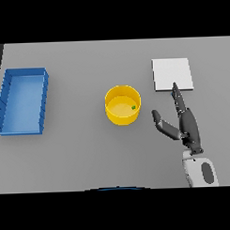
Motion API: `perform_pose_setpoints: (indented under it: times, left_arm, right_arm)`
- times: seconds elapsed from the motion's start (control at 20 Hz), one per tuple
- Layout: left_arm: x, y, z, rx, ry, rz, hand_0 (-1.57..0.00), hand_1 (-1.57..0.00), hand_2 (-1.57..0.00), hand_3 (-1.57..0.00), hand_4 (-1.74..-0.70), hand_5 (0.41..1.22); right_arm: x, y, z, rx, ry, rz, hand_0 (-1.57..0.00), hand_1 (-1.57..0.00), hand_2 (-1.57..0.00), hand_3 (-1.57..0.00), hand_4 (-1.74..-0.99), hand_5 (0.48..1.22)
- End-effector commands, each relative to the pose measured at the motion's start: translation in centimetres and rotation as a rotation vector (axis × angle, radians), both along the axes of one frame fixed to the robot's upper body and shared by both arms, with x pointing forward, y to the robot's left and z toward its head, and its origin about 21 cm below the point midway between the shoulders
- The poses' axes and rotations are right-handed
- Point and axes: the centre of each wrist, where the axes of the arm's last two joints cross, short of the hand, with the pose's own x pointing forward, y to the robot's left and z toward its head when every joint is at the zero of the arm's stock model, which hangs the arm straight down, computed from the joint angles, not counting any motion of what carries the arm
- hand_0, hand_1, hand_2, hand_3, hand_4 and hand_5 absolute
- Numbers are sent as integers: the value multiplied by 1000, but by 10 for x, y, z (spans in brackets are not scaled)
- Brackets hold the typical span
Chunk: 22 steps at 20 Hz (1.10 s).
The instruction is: Pick up the red beaker and tilt it to pour out 1 green nut into yellow bowl. Pick up the yellow bowl and place it on the metallic measuring scale.
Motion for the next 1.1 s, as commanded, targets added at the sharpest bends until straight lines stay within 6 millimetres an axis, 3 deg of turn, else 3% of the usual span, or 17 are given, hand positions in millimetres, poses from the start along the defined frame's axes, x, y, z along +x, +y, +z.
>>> perform_pose_setpoints:
  times: [0.0,0.15,0.35,0.45,0.65,0.9,1.05]
  left_arm:
    - [0,19,-11,-78,-1,44,-1571,-1571,-1571,-1499,-1740,1221]
    - [-5,65,-46,-254,6,229,-1571,-1571,-1571,-1534,-1740,1221]
    - [-12,96,-85,-478,31,417,-1571,-1571,-1571,-1556,-1741,1221]
    - [-17,108,-107,-545,49,459,-1571,-1571,-1571,-1488,-1741,1221]
    - [-27,120,-151,-686,80,522,-1571,-1571,-1571,-1374,-1741,1221]
    - [-45,121,-196,-781,85,578,-1571,-1571,-1571,-1389,-1741,1221]
    - [-66,120,-217,-799,104,607,-1571,-1571,-1571,-1387,-1741,1221]
  right_arm:
    - [-1,-1,-1,-3,-4,9,1,1,1,1,-1081,631]
    - [0,-2,2,-17,-11,27,1,1,1,1,-1126,651]
    - [1,-4,-2,-13,-3,33,1,1,1,1,-1165,672]
    - [1,-3,-2,-24,-9,48,1,1,1,1,-1181,687]
    - [-1,-6,-1,-46,-13,38,1,1,1,1,-1194,703]
    - [-1,-5,-4,-63,-9,40,1,1,1,1,-1202,699]
    - [2,-6,-6,-52,9,27,1,1,1,1,-1195,690]
